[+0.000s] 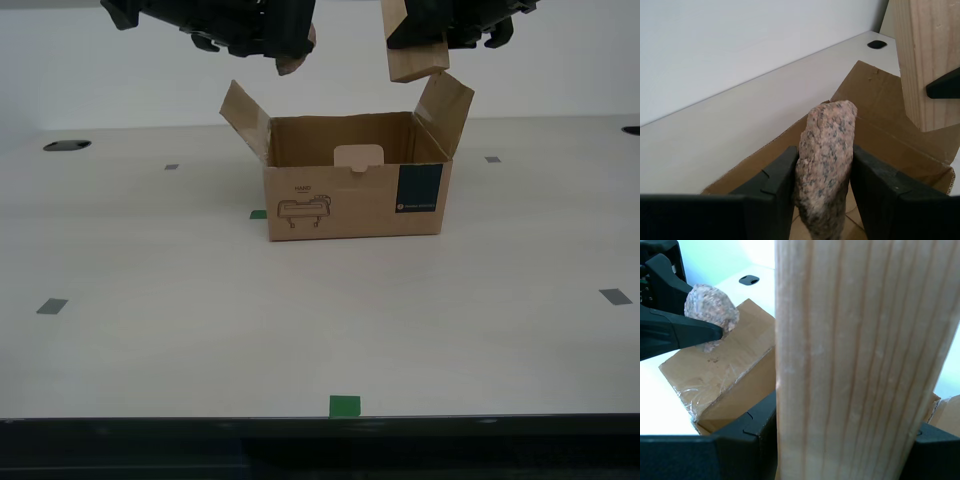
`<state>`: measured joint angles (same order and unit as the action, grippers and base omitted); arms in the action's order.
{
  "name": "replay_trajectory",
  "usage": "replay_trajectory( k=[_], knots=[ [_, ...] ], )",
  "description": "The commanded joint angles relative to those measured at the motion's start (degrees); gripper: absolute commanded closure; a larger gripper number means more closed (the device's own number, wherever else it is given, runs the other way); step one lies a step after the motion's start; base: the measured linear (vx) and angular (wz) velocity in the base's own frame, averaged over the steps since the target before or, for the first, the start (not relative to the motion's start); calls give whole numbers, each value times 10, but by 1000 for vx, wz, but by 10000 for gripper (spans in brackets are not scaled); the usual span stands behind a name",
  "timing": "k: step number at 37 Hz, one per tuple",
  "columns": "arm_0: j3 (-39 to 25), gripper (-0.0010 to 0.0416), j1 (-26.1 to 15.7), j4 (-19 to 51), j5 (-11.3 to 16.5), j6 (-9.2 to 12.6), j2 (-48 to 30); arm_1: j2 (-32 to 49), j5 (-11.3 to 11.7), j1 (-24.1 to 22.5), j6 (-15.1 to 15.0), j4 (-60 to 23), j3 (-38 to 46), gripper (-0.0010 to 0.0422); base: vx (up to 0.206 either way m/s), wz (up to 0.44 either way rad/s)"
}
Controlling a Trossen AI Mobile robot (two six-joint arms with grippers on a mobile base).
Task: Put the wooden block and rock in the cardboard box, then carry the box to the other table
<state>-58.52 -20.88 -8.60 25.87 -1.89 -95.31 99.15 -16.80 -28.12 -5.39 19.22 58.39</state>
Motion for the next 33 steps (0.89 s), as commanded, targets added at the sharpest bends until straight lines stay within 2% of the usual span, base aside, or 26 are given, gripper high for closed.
replay_trajectory(
  k=[1, 10, 21, 26, 29, 33],
  knots=[
    [0, 405, -1, -4, -1, -3, 0, 0, -2, -1, 6, 4, 0, 253, 0, 0],
    [0, 405, -1, -4, -1, -3, 0, 0, -2, -1, 14, 5, 0, 202, 0, 0],
    [0, 399, -2, -3, -1, -3, 0, 0, -2, -1, 20, 6, 0, 185, 0, 0],
    [0, 360, -2, -3, -2, -3, 0, 0, -2, -2, 21, 6, 0, 185, 0, 0],
    [0, 328, -2, -3, -17, -2, 0, 0, -2, -2, 23, 7, 0, 186, 0, 0],
    [0, 286, -2, -3, -19, -2, 0, 0, -2, -2, 24, 6, 0, 186, 0, 0]
  ],
)
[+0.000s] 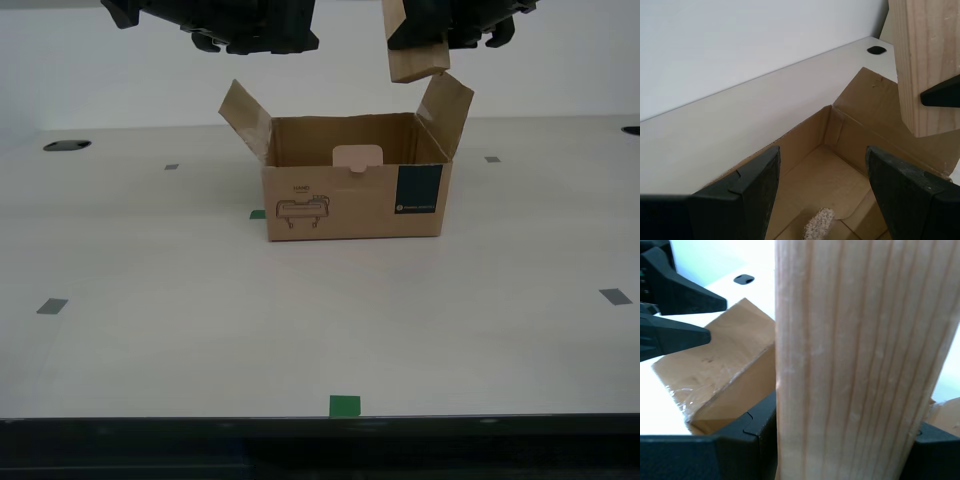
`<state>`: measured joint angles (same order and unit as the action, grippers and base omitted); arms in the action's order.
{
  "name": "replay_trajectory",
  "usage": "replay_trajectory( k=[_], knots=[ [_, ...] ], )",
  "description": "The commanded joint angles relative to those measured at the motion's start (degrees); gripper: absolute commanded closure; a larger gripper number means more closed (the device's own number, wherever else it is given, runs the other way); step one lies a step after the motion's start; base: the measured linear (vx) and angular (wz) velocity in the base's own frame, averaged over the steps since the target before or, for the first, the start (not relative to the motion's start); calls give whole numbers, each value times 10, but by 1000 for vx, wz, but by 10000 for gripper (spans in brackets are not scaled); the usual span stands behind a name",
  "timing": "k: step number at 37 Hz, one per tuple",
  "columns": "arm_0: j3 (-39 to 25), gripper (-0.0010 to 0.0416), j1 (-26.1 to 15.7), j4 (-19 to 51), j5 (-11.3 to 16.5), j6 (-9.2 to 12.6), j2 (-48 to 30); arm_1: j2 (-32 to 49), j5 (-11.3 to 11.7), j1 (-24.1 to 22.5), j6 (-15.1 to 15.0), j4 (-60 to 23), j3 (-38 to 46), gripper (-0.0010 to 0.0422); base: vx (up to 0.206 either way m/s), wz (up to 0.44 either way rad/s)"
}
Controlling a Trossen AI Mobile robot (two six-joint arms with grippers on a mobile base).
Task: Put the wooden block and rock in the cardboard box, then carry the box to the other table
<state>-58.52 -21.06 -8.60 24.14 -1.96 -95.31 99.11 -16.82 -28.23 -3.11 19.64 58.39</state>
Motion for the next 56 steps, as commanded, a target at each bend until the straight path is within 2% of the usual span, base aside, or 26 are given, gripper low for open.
replay_trajectory(
  k=[1, 17, 21, 26, 29, 33, 41, 44, 48, 52, 56],
  knots=[
    [0, 275, 0, -3, -2, 0, 0, 0, -1, 0, 1, 2, 0, 186, 0, 0],
    [0, 80, 0, -3, -2, 5, 0, 0, -1, -1, 1, 3, 0, 186, 0, 0],
    [0, 46, 0, -3, -6, 6, 0, 0, -1, -1, 1, 3, 0, 186, 0, 0],
    [0, 11, 0, -3, -26, 7, 0, 0, -1, -1, 10, 3, 0, 186, 0, 0],
    [0, 3, 0, -3, -34, 9, 0, 0, 4, -1, 22, 3, 0, 185, 0, 0],
    [0, 11, 0, -3, -34, 9, 0, 0, 30, -1, 26, 3, 0, 186, 0, 0],
    [0, 10, 0, -3, -34, 10, 0, 0, 33, -1, 29, 2, 0, 175, 0, 0],
    [0, 9, 0, -2, -34, 21, 1, 0, 33, -1, 54, -1, 2, 163, 0, 0],
    [0, 10, 0, -1, -34, 45, 1, 0, 34, 0, 100, -43, 24, 141, 0, 0],
    [-10, 10, 0, 21, -34, 53, 1, 0, 38, 0, 103, -94, 56, 117, 0, 0],
    [-36, 10, 0, 77, -35, 54, 1, 0, 44, 0, 103, -170, 102, 94, 0, 0]
  ],
)
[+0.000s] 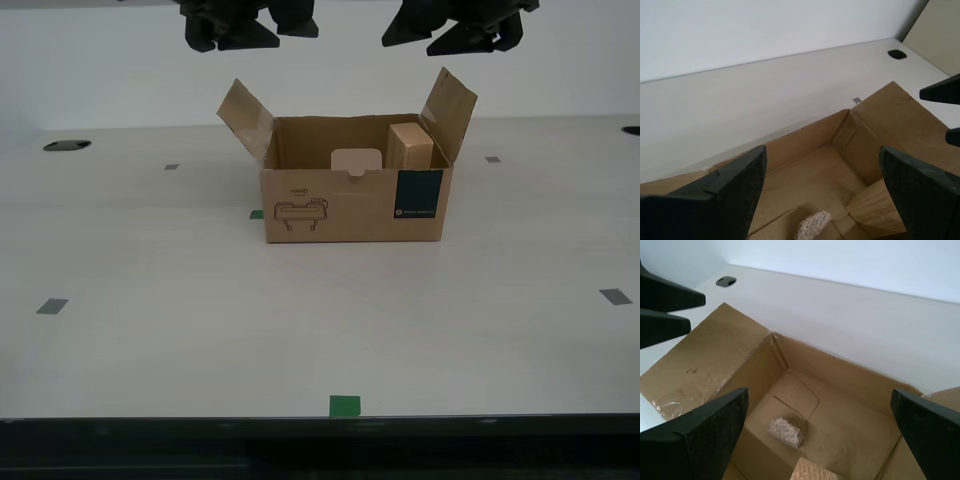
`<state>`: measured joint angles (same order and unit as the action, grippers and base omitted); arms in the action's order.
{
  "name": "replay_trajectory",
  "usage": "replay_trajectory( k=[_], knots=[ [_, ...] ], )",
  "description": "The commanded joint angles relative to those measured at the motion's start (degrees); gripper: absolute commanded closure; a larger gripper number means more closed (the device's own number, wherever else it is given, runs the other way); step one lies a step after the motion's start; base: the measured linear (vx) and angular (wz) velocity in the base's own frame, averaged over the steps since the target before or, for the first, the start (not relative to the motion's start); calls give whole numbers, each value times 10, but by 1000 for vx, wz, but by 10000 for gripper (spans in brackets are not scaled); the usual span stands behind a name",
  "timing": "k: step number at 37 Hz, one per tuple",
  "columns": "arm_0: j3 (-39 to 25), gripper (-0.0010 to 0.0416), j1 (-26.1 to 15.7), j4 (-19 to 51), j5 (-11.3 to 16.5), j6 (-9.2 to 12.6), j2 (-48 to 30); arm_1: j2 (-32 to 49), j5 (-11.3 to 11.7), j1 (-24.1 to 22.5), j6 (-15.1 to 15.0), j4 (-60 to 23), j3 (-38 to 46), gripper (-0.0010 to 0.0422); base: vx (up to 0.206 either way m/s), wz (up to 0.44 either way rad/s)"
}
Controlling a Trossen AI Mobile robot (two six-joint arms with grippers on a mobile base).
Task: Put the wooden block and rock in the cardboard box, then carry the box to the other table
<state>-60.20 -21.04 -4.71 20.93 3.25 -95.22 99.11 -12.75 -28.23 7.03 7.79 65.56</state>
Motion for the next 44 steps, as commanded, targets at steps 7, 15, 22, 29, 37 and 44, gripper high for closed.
replay_trajectory(
  k=[7, 15, 22, 29, 37, 44],
  knots=[
    [-97, 9, 0, 173, -46, 8, 0, 0, 21, 0, 1, -171, 107, 54, 0, 0],
    [-193, 10, 0, 315, -63, 34, 0, 0, 24, 1, 16, -272, 183, 20, 0, 0],
    [-287, 10, 0, 442, -63, 48, 0, 0, 24, 2, 30, -357, 234, 15, 0, 0],
    [-375, 13, 0, 544, -70, 52, -1, 0, 24, 3, 47, -441, 273, 14, 0, 0],
    [-449, 12, 0, 631, -110, 59, -1, 0, 24, 6, 47, -518, 305, 14, 0, 0],
    [-480, 12, 1, 689, -110, 68, -1, 0, 24, 13, 46, -560, 333, 14, 0, 0]
  ],
)
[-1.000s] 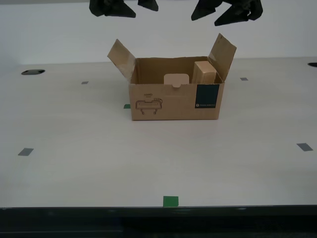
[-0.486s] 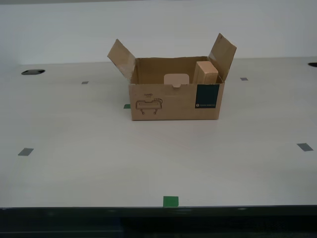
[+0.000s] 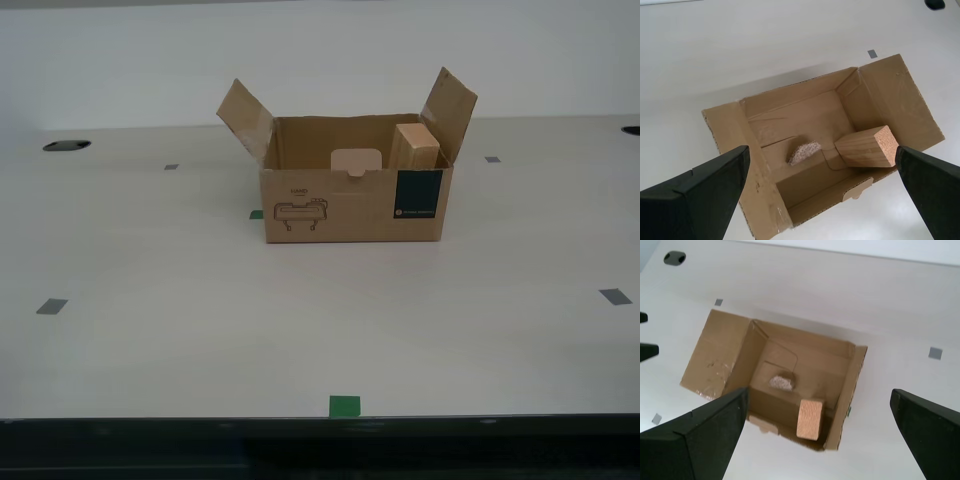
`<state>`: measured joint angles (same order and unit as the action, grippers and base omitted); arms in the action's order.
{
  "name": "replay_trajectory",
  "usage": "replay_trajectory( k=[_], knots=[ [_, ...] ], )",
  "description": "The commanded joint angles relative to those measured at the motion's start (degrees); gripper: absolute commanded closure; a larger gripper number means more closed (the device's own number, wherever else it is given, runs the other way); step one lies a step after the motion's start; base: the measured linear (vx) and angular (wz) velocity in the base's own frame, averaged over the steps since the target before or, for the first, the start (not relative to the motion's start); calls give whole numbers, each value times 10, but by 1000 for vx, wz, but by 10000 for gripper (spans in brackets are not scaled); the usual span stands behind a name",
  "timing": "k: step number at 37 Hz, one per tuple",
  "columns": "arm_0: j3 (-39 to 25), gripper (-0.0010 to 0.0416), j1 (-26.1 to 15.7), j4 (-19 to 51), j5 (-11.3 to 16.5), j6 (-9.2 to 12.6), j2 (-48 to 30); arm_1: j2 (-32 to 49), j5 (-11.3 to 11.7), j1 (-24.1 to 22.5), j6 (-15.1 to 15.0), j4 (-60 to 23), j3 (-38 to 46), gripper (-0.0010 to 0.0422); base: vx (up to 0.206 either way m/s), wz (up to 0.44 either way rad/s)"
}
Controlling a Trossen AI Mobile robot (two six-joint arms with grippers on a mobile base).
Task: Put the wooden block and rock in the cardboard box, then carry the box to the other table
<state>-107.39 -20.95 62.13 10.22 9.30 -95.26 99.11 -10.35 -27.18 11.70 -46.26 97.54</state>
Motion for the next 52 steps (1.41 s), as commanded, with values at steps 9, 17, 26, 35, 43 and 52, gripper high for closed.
replay_trajectory(
  k=[9, 17, 26, 35, 43, 52],
  knots=[
    [-5, 12, 0, 74, -3, 12, 0, 0, 0, 14, -1, -107, 69, 14, 0, 0],
    [-4, 12, 3, 85, -3, 13, -5, 0, 2, 18, -1, -149, 95, 14, 0, 0],
    [3, 12, 3, 95, -3, 13, -5, 0, 12, 26, 3, -151, 70, 14, 0, 0],
    [54, 12, 4, 82, -3, 12, -5, 0, 12, 63, 23, -123, 14, 14, 0, 0],
    [111, 12, 9, 61, -3, 9, -6, 0, 11, 83, 45, -87, -34, 14, 0, 0],
    [151, 12, 33, -6, -2, 13, -19, 0, 11, 83, 60, -45, -60, 14, 0, 0]
  ],
)
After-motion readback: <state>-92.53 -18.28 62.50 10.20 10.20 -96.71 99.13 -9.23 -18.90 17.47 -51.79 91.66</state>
